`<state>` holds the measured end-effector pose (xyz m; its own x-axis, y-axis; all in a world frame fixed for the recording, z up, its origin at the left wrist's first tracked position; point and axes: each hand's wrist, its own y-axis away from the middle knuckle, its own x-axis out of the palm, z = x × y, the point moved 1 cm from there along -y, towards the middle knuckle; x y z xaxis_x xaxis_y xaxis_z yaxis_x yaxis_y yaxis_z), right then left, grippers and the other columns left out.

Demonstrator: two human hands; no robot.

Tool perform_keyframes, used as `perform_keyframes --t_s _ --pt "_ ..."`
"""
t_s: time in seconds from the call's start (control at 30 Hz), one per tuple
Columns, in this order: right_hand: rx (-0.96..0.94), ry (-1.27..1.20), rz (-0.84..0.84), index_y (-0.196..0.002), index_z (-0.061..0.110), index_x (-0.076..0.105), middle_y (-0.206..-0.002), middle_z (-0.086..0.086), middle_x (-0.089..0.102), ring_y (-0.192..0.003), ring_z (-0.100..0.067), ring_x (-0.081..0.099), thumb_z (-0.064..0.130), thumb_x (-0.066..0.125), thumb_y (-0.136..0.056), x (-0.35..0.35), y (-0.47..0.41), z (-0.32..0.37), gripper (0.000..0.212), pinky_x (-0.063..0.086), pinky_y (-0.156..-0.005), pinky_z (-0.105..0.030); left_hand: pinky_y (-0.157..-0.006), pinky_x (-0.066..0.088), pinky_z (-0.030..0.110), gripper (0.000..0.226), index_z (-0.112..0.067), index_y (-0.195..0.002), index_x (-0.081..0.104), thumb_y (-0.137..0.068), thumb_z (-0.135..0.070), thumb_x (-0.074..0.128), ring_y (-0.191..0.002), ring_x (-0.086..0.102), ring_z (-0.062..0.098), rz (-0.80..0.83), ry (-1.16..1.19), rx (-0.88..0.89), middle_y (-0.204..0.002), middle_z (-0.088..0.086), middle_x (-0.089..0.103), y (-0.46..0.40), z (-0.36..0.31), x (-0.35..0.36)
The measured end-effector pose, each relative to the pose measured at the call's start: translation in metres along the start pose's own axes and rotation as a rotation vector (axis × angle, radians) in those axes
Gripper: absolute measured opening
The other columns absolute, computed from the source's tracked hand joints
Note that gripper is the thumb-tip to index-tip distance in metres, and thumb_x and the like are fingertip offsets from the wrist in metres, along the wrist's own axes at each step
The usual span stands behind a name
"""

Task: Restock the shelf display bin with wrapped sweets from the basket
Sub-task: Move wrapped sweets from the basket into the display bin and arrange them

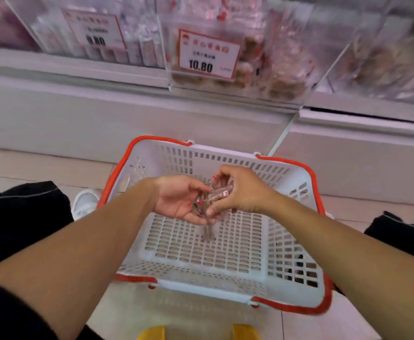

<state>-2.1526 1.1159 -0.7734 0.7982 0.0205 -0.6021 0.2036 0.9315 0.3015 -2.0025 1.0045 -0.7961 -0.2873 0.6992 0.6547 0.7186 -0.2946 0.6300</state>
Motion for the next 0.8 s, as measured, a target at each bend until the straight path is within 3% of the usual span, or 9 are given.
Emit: perform_keyframes --t_s 0.13,0.23,0.37,0.47,0.57,0.7,0.8 --pt "-0.172 0.001 -0.162 -0.109 0.028 0.065 -0.098 0.012 0.064 -0.085 -0.002 0.061 0.039 0.098 -0.043 -0.056 0.021 0.062 0.074 0.049 -0.076 -0.020 -0.090 0.057 0.038 0.031 -0.001 -0.111 0.071 -0.096 -0.013 0.046 -0.102 0.069 0.035 0.114 -0.013 0.164 -0.105 0.022 0.070 0.053 -0.044 0.044" --pt "-0.285 -0.031 -0.329 -0.113 0.029 0.066 -0.108 0.015 0.062 -0.099 -0.006 0.064 0.040 0.096 -0.045 -0.095 0.043 0.100 0.074 0.053 -0.086 -0.028 -0.090 0.057 0.036 0.032 0.000 -0.105 0.073 -0.095 -0.009 0.044 -0.100 0.070 0.033 0.109 -0.112 0.269 -0.103 0.021 0.070 0.091 -0.082 0.086" --pt "-0.450 0.075 -0.495 -0.124 0.027 0.066 -0.114 0.018 0.059 -0.107 0.006 0.057 0.055 0.082 -0.053 -0.142 0.069 0.139 0.078 0.040 -0.089 -0.005 -0.090 0.057 0.036 0.033 -0.001 -0.118 0.068 -0.093 -0.016 0.052 -0.104 0.068 0.035 0.141 -0.214 0.360 -0.117 0.024 0.065 0.129 -0.117 0.136" --pt "-0.497 0.145 -0.445 -0.135 0.023 0.059 -0.117 0.016 0.054 -0.109 0.000 0.057 0.050 0.079 -0.058 -0.161 0.071 0.151 0.083 0.041 -0.098 -0.013 -0.103 0.049 0.040 0.043 -0.004 -0.132 0.058 -0.096 -0.025 0.047 -0.118 0.060 0.040 0.252 -0.232 0.368 -0.129 0.020 0.060 0.148 -0.131 0.152" --pt "-0.460 0.066 -0.353 -0.143 0.022 0.047 -0.129 0.017 0.046 -0.123 -0.004 0.051 0.045 0.076 -0.061 -0.167 0.063 0.152 0.090 0.042 -0.109 -0.033 -0.098 0.052 0.041 0.041 0.002 -0.129 0.058 -0.096 -0.019 0.047 -0.120 0.056 0.047 0.220 -0.244 0.458 -0.128 0.024 0.061 0.153 -0.144 0.155" --pt "-0.454 0.080 -0.252 -0.152 0.033 0.027 -0.151 0.013 0.038 -0.139 0.001 0.035 0.049 0.073 -0.068 -0.166 0.050 0.155 0.097 0.034 -0.116 -0.034 -0.088 0.057 0.045 0.029 -0.005 -0.114 0.065 -0.094 -0.021 0.052 -0.093 0.070 0.023 0.064 -0.431 0.539 -0.102 0.012 0.070 0.148 -0.153 0.155" --pt "-0.440 0.008 -0.231 -0.154 0.041 0.019 -0.149 0.018 0.044 -0.134 0.008 0.041 0.046 0.077 -0.070 -0.163 0.044 0.154 0.102 0.039 -0.112 -0.027 -0.082 0.057 0.045 0.025 -0.011 -0.113 0.067 -0.096 -0.023 0.051 -0.086 0.067 0.015 0.054 -0.477 0.533 -0.096 0.006 0.070 0.147 -0.156 0.153"
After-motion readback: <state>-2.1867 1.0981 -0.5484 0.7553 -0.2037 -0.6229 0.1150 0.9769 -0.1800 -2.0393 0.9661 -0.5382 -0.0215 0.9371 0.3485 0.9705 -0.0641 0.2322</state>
